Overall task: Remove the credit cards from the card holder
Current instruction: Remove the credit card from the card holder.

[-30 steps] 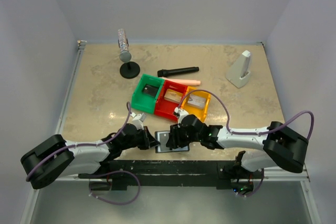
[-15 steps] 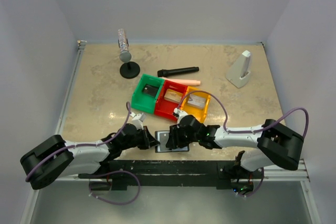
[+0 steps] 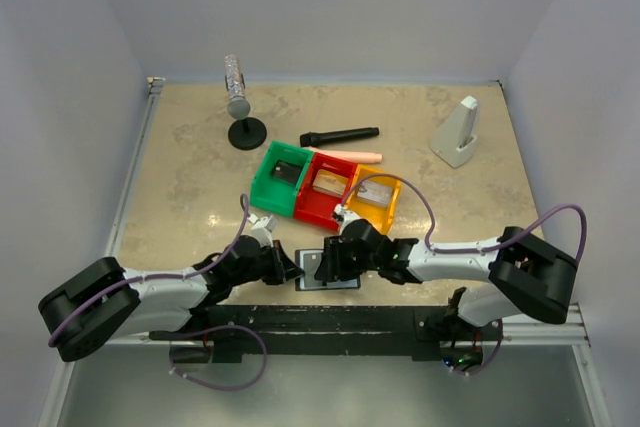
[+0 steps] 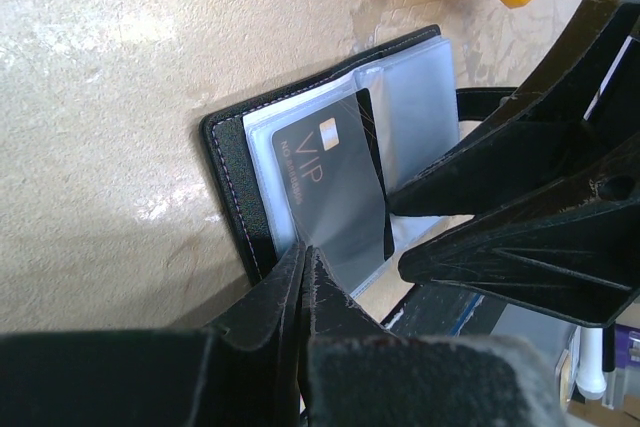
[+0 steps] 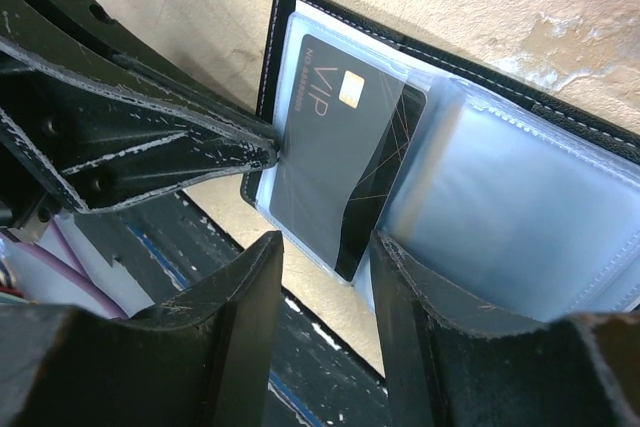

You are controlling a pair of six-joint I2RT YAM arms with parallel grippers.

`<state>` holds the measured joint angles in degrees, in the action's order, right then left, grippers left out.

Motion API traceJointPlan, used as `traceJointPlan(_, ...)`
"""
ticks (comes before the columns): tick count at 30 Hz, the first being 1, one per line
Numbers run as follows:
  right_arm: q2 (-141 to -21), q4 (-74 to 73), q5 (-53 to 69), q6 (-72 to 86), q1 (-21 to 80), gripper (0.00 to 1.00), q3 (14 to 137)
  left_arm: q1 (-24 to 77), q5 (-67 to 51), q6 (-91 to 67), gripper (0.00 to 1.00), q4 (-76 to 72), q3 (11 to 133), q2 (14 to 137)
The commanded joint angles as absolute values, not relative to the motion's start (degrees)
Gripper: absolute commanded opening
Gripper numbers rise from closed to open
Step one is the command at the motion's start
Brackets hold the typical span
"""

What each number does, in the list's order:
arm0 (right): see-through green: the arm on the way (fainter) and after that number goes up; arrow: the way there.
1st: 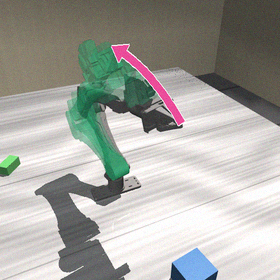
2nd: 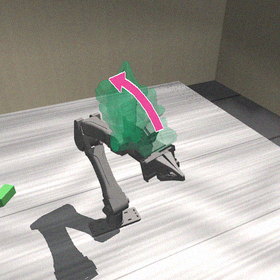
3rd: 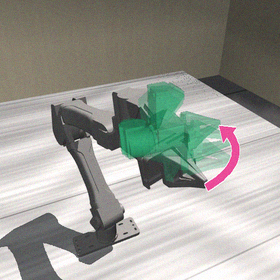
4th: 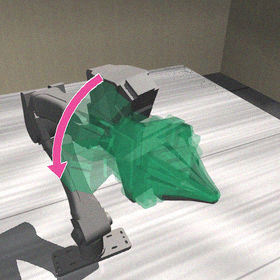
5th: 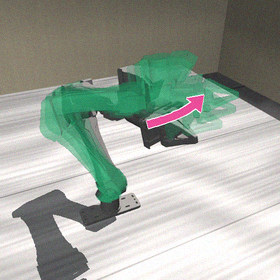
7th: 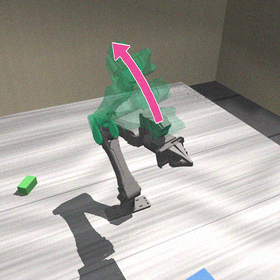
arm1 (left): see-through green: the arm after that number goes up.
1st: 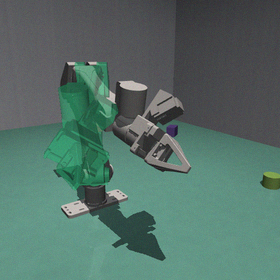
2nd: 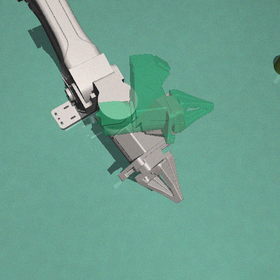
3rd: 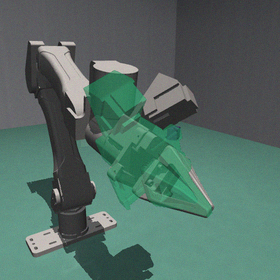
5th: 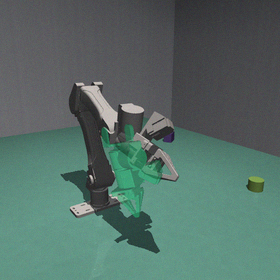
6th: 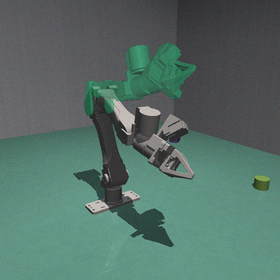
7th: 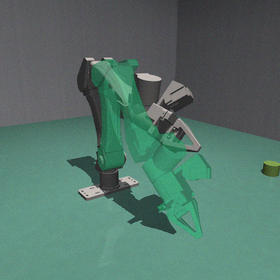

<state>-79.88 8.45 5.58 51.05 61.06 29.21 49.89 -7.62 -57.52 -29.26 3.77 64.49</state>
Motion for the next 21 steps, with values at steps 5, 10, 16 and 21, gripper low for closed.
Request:
traceJointPlan(5, -80.25, 17.39, 7.47, 55.98, 60.56, 0.45, 26.72, 49.75, -5.98, -56.51, 0.02, -29.18, 2.81, 64.42)
traceJointPlan(10, -79.72, 19.60, 7.56, 56.95, 60.38, 0.45, 25.75, 49.66, -6.15, -56.51, 0.02, -29.44, 2.73, 64.60)
traceJointPlan(16, -78.40, 20.31, 5.54, 57.74, 60.03, 0.45, 24.26, 49.66, -6.15, -56.43, 0.02, -29.53, 2.64, 64.69)
traceJointPlan(21, -77.35, 18.55, 3.25, 58.53, 59.50, 0.45, 23.82, 49.66, -6.07, -56.43, 0.02, -29.44, 2.55, 64.78)
